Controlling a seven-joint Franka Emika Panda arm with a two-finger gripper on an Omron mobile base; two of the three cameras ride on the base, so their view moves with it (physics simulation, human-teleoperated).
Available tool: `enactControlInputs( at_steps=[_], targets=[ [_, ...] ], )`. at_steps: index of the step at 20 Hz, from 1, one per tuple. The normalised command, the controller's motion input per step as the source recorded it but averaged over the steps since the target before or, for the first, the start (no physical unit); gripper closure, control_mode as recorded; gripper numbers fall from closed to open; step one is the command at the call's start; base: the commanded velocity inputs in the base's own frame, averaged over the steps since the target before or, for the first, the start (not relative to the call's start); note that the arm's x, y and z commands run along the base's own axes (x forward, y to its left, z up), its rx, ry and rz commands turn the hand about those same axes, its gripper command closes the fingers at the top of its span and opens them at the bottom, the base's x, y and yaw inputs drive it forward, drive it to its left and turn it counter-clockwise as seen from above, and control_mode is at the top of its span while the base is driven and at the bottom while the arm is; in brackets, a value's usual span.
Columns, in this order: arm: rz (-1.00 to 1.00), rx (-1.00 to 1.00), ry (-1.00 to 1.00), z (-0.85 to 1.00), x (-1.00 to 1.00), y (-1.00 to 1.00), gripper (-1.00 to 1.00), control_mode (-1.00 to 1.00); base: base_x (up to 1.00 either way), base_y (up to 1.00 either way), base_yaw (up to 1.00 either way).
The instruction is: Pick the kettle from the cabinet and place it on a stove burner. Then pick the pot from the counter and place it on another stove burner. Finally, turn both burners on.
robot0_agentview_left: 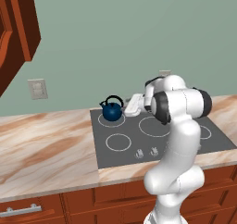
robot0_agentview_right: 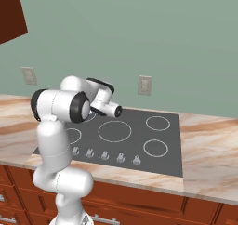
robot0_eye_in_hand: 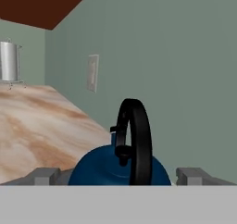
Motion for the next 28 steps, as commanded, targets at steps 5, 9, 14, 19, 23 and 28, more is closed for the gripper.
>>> enactControlInputs(
  at_steps=[5,9,14,19,23,28],
  targets=[
    [0.00,-0.04,-0.05,0.15,-0.23,-0.08,-1.00,-1.00,0.00,0.00,0.00],
    [0.00,-0.06,-0.09,0.20,-0.35,0.00,-1.00,-1.00,0.00,0.00,0.00],
    [0.00,-0.08,-0.11,0.25,-0.40,0.00,-1.00,-1.00,0.00,0.00,0.00],
    [0.00,-0.12,-0.14,0.35,-0.45,0.00,-1.00,-1.00,0.00,0.00,0.00],
    [0.00,-0.15,-0.12,0.43,-0.44,0.00,-1.00,-1.00,0.00,0.00,0.00],
    [0.00,-0.17,-0.13,0.46,-0.45,0.00,-1.00,-1.00,0.00,0.00,0.00]
  ],
)
